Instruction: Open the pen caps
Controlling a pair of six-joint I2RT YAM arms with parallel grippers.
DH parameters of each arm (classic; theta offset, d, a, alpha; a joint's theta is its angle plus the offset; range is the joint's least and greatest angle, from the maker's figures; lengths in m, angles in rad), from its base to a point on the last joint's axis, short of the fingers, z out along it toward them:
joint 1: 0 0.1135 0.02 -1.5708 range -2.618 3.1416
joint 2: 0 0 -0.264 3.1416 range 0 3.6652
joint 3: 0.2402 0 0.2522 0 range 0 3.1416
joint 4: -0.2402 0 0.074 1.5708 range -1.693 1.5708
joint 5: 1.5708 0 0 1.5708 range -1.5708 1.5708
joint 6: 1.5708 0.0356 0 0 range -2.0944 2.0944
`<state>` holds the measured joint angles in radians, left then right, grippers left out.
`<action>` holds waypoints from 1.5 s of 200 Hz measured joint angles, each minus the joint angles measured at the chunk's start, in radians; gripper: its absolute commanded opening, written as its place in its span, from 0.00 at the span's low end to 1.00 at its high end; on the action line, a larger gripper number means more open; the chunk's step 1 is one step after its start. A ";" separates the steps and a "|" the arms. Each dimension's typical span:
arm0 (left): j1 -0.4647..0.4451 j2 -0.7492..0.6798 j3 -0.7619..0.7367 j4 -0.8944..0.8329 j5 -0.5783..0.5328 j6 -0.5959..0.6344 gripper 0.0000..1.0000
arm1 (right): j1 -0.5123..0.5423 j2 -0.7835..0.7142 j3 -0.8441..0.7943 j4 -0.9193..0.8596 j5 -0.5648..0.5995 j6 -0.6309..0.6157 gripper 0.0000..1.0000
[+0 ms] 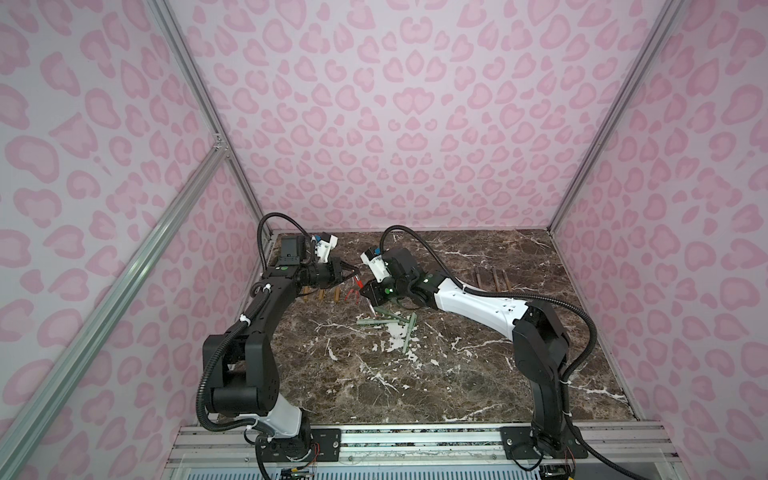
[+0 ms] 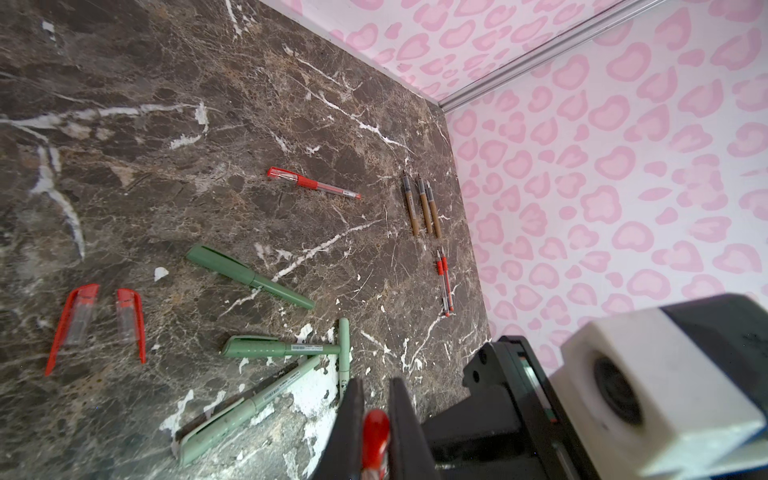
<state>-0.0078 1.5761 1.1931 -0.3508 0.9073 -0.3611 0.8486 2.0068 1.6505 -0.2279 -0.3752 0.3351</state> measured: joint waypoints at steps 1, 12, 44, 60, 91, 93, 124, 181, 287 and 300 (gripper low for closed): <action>0.000 0.000 0.000 0.000 0.000 0.000 0.04 | 0.000 0.000 -0.002 0.002 0.000 0.000 0.03; -0.001 -0.004 0.000 -0.010 -0.006 0.011 0.04 | 0.000 -0.006 -0.021 0.020 -0.005 -0.003 0.02; -0.003 -0.009 0.009 -0.064 -0.013 0.023 0.04 | 0.000 -0.051 -0.116 0.092 -0.010 -0.007 0.00; -0.004 -0.009 0.026 -0.107 -0.006 0.035 0.04 | 0.001 -0.085 -0.197 0.169 -0.010 -0.008 0.00; 0.008 -0.008 0.077 -0.116 -0.022 0.049 0.04 | 0.005 -0.147 -0.362 0.155 -0.003 0.006 0.00; 0.010 -0.008 0.081 -0.113 -0.024 0.049 0.04 | 0.005 -0.148 -0.373 0.148 -0.002 0.008 0.00; 0.007 0.017 0.110 -0.104 -0.032 0.058 0.04 | 0.003 -0.203 -0.470 0.098 0.014 0.019 0.00; -0.077 0.155 0.238 -0.211 -0.217 0.178 0.04 | -0.068 -0.310 -0.526 0.100 0.036 0.040 0.01; -0.204 0.458 0.389 -0.399 -0.592 0.354 0.03 | -0.383 -0.605 -0.658 -0.079 0.106 0.008 0.01; -0.207 0.482 0.401 -0.410 -0.603 0.356 0.04 | -0.412 -0.629 -0.680 -0.100 0.106 0.002 0.02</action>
<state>-0.2146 2.0583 1.5936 -0.7605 0.3042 -0.0048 0.4366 1.3777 0.9707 -0.3275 -0.2687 0.3370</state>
